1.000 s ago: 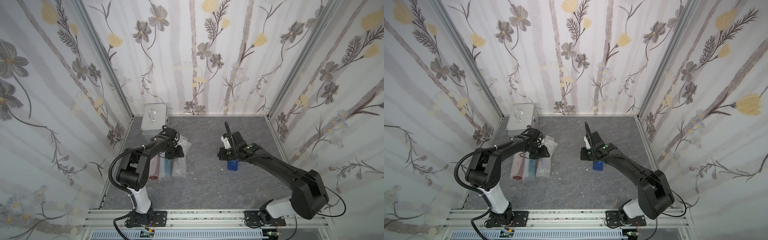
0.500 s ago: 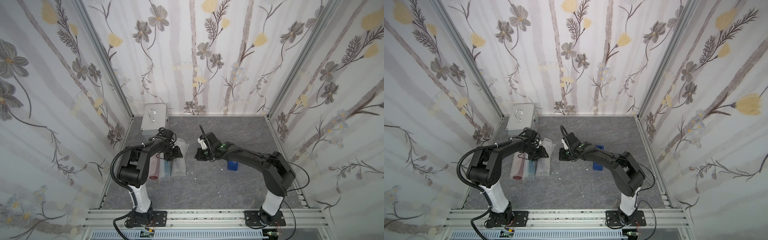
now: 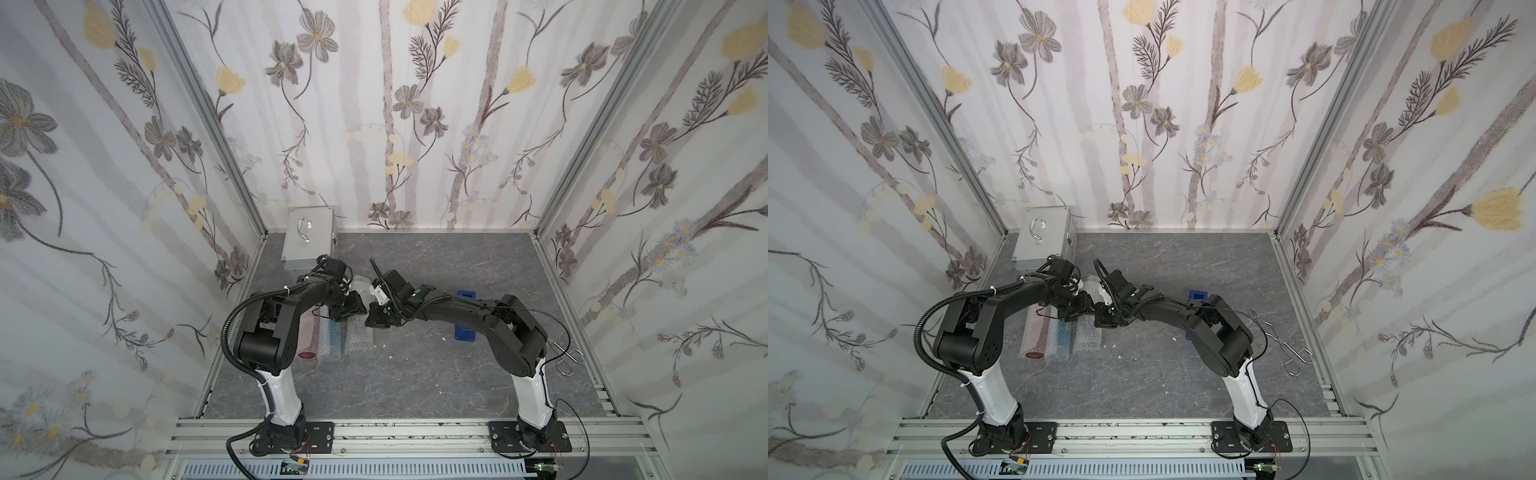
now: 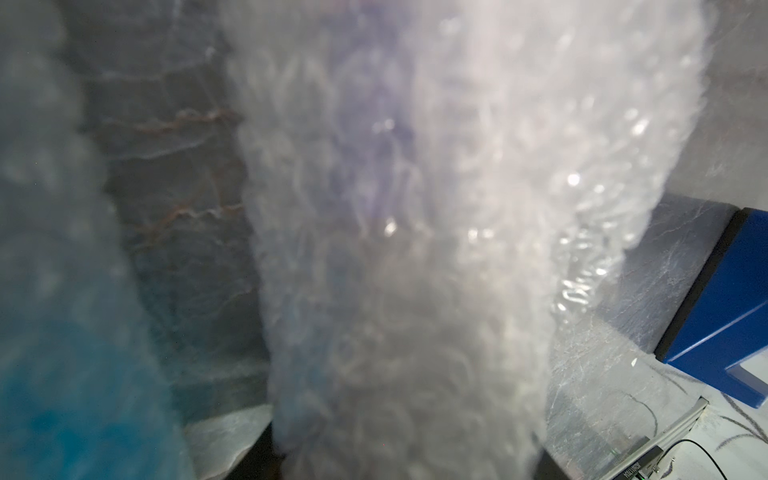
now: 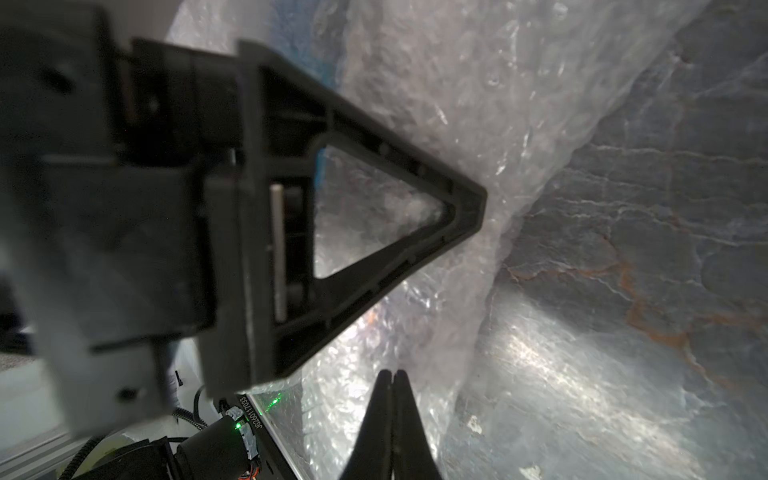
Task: Wrap wine bottles in bubble wrap
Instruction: Move the bubble wrap to the center of the board, then stick the tape on the bubble wrap.
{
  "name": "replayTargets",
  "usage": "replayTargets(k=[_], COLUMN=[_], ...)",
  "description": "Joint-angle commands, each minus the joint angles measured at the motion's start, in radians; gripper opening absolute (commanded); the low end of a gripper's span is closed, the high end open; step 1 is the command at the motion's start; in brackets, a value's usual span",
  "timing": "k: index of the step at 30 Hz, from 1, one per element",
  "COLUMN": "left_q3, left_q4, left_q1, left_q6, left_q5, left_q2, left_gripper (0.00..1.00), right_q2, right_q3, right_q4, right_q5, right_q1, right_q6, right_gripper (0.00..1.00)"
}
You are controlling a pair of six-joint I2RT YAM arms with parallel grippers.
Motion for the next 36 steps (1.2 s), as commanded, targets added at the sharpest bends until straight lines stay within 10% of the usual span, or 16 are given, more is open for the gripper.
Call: replayTargets(k=[1,36], left_q3=[-0.010,-0.018], left_q4=[0.019,0.027], left_q1=[0.000,0.000], left_q6=[-0.009,-0.012], left_q5=[-0.019,-0.020], left_q2=[0.004,-0.006], left_gripper=[0.00,0.00], right_q2=[0.005,-0.008], right_q3=[0.011,-0.029], right_q4=[0.005,0.029], right_q5=[0.014,-0.013], right_q1=[-0.010,-0.029], right_q6=[0.020,0.041], right_gripper=[0.00,0.00])
